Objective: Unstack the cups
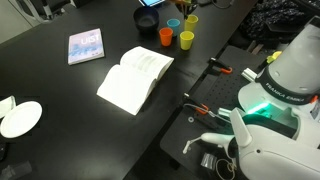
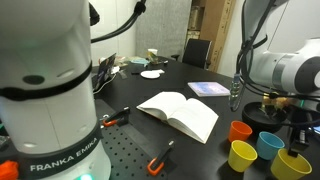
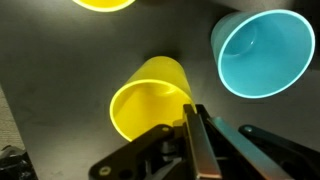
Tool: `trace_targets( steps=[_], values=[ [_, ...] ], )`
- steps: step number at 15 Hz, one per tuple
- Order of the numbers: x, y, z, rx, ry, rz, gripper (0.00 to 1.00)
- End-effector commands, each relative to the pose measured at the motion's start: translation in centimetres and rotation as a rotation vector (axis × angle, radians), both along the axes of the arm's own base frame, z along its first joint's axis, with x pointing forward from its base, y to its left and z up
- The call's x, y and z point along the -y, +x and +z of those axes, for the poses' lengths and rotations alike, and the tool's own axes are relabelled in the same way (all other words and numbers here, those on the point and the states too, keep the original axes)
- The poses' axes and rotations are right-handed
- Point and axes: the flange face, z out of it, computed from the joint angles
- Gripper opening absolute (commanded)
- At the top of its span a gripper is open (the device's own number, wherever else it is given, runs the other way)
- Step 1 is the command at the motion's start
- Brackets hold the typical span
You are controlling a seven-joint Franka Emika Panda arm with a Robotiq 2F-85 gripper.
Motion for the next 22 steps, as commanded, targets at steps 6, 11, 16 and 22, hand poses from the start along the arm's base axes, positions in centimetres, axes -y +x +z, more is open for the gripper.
trace_targets(
  steps=[6,11,16,22],
  values=[
    [-0.8,0.9,0.0,-0.020,0.017,0.068,0.75],
    [-3.1,0.8,3.7,-0.046,0.074,0.100,1.00],
    [-8.6,2.1,9.7,-0.086,0.156,0.189,1.00],
    [-14.8,2.3,12.2,-0.222,0.304,0.238,1.00]
  ],
)
